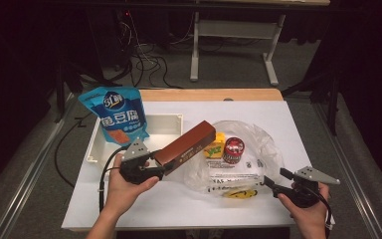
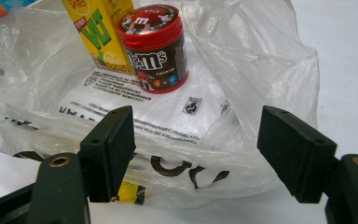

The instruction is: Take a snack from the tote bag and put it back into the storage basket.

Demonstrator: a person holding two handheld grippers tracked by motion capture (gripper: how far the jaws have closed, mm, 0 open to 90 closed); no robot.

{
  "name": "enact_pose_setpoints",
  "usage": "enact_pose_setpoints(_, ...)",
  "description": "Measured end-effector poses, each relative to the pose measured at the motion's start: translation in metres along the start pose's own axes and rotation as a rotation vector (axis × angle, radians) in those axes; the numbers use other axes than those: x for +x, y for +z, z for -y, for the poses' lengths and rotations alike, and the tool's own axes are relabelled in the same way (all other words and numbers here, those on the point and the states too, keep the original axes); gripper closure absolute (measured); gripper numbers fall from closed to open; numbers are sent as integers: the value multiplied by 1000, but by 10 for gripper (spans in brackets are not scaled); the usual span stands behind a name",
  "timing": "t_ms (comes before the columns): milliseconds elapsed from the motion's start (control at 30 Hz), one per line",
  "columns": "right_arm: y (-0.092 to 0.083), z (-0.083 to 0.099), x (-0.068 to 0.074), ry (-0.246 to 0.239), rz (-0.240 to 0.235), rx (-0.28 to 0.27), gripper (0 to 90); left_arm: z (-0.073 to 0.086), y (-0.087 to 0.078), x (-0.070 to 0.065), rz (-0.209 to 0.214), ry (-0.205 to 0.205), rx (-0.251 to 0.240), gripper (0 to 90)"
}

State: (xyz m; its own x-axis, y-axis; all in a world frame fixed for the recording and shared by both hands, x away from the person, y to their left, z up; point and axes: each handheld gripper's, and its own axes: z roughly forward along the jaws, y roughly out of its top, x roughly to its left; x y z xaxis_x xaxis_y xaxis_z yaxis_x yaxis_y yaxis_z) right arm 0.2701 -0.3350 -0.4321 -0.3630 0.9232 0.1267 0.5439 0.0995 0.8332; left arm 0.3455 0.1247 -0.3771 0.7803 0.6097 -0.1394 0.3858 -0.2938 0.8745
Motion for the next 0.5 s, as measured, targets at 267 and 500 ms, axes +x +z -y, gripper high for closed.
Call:
enact_pose_setpoints(267,0,1,-1,10,4,5,285,6,-15,24,-67,-46,-16,438)
enact_pose_setpoints(500,1,1,-1,6,4,8,288,13,-22,42,-119,-77,-7,438)
